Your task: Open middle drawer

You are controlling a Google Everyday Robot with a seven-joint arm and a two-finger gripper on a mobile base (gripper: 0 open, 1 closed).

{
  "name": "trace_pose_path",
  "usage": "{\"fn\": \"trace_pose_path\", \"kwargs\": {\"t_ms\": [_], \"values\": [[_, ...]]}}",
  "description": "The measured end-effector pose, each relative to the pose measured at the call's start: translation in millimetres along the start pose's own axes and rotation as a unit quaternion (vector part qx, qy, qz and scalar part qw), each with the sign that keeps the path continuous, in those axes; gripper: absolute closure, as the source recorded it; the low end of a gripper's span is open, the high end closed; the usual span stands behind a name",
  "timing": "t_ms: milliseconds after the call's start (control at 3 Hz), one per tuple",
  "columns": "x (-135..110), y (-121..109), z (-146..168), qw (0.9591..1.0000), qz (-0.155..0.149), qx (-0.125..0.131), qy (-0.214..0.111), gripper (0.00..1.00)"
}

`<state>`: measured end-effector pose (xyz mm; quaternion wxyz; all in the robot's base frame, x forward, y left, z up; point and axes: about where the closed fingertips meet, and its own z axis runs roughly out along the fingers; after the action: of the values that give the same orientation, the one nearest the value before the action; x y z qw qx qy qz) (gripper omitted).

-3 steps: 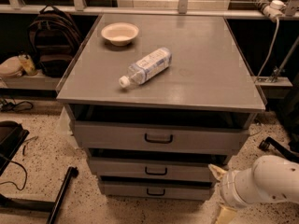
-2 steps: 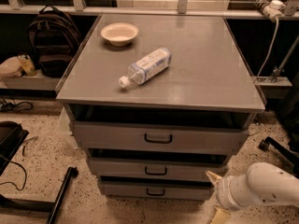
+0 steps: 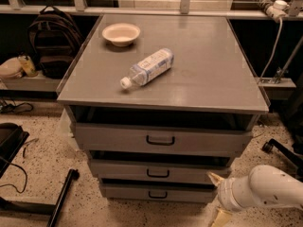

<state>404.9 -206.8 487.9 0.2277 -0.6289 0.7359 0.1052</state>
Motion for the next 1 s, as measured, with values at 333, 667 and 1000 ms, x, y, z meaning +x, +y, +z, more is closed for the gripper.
{"fn": "trace_pose_path", "kwargs": {"t_ms": [333, 667, 1000], "values": [[2.1, -15.1, 9.5, 0.9999, -0.006, 0.010, -0.012, 0.00], [2.9, -29.3, 21.1, 0.9995, -0.010, 0.020, -0.024, 0.00], [5.3, -40.6, 30.8, 0.9991, -0.012, 0.029, -0.030, 0.00]]}}
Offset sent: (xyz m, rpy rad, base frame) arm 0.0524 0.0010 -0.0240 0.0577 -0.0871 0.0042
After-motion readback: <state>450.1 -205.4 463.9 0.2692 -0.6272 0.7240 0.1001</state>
